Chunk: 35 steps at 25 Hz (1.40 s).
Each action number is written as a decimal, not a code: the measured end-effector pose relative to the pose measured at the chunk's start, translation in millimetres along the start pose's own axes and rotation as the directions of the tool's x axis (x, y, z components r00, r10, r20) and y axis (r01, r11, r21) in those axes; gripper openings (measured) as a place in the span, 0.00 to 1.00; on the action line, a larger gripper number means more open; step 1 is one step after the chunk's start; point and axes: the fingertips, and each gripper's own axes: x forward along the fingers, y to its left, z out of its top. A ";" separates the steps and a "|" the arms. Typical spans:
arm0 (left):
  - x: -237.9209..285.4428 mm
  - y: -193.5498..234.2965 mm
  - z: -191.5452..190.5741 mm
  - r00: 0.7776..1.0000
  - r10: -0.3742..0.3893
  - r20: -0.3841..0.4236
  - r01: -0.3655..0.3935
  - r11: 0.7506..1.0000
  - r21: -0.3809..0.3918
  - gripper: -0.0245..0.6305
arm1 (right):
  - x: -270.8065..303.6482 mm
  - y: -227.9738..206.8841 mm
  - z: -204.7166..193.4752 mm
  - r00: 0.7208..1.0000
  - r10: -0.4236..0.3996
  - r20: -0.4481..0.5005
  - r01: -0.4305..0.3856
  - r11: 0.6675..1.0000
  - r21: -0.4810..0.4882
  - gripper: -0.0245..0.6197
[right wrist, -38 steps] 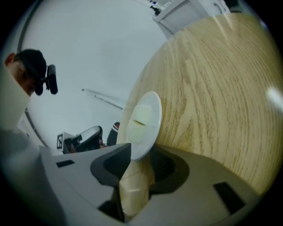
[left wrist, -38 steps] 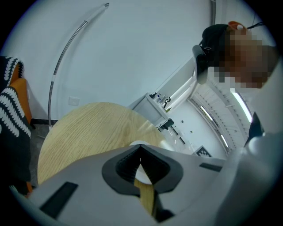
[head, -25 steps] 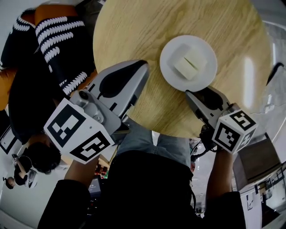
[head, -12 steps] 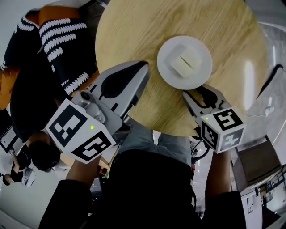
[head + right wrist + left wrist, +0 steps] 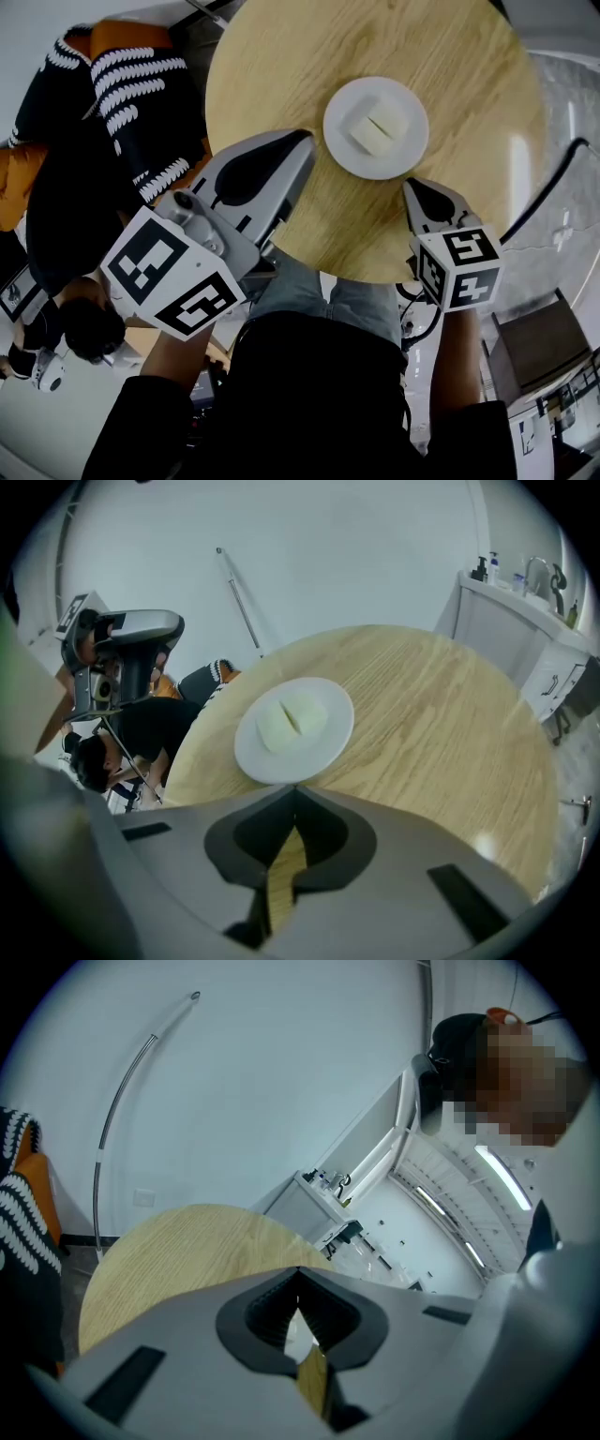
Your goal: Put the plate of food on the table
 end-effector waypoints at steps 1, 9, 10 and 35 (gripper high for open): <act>-1.2 -2.4 2.9 1.000 0.000 0.005 0.000 1.000 0.007 0.03 | -2.8 0.1 2.5 1.000 0.002 0.012 -0.002 1.000 0.001 0.05; -12.3 -27.2 17.1 0.999 0.000 0.042 -0.001 1.000 0.031 0.03 | -29.1 10.2 17.8 0.998 0.002 0.071 -0.001 1.000 -0.021 0.05; -13.8 -30.3 18.3 0.999 0.000 0.046 -0.002 0.999 0.032 0.03 | -32.5 10.9 19.1 0.997 0.000 0.079 0.002 1.000 -0.022 0.05; -28.0 -92.5 68.5 0.991 -0.010 0.136 -0.008 0.991 0.130 0.03 | -120.9 13.8 82.8 0.939 0.020 0.342 0.013 0.995 -0.095 0.05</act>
